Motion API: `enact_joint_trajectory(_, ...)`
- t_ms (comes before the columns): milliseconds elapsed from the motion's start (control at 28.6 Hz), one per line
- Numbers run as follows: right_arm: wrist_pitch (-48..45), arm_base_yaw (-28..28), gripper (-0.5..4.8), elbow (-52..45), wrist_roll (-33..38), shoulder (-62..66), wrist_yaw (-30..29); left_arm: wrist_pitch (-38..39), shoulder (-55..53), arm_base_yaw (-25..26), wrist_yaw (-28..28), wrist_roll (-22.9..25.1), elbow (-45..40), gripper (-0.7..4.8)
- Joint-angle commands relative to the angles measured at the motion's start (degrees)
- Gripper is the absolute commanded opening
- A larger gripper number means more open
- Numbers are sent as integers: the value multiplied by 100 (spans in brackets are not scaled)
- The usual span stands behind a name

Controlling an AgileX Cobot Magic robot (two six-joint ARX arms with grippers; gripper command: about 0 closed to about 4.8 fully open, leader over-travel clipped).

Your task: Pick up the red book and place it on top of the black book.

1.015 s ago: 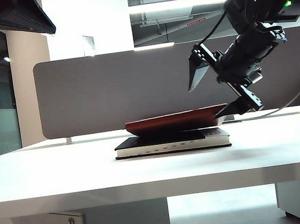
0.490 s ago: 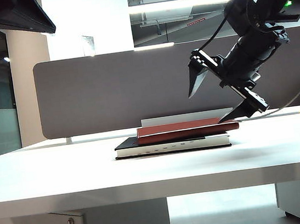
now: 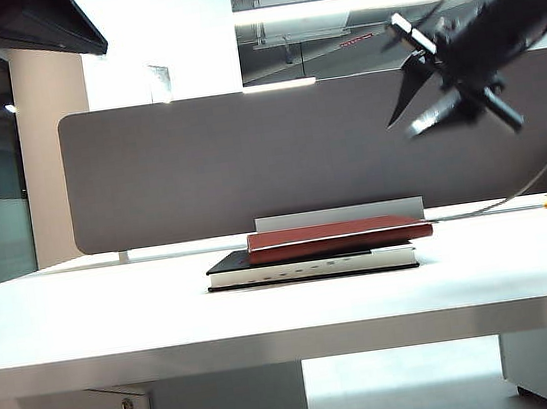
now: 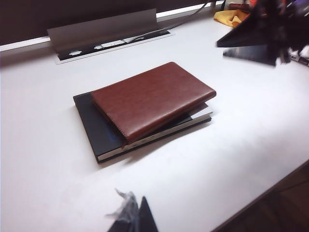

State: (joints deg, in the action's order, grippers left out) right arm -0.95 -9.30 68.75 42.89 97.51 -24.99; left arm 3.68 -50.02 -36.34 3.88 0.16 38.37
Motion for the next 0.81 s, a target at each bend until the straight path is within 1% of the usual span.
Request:
enact_joint_trajectory(35, 229, -52, -6, 28, -925, -433, -79, -107, 149, -7, -26, -22, 92, -6)
enact_joint_trajectory(70, 391, -61, -6, 28, -1217, -599, -81, -85, 236, -4, -24, -61, 138, -6)
enact_joint_trajectory(140, 717, -101, -6, 26, -1572, -881, -59, -28, 437, -2, -24, -173, 201, -6)
enact_joint_trajectory(245, 1165, -216, -6, -28, -2133, -1390, -11, 284, 1058, -2, -26, -426, 225, -6)
enact_joint_trajectory(315, 1211, -223, -6, -166, -2238, -1799, -70, 649, 1596, -2, -24, -573, 225, -6)
enact_joint_trajectory(420, 1139, -225, -6, -483, -2363, -2496, -92, 1357, 2441, -2, 42, -577, 225, -6)
enact_joint_trajectory(490, 1139, -225, -6, -748, -2503, -3029, 85, 1803, 3003, 0, 238, -577, 223, -6)
enact_joint_trajectory(630, 1311, -234, -6, -1209, -2538, -3891, 404, 2249, 3571, 0, 282, -577, 223, -6)
enact_joint_trajectory(735, 1943, -284, -6, -1403, -2839, -4415, 809, 2291, 3630, -2, 358, -608, 221, -6)
enact_joint_trajectory(805, 2363, -376, -6, -1508, -3064, -4717, 957, 2337, 3626, -7, 223, -732, 221, -6)
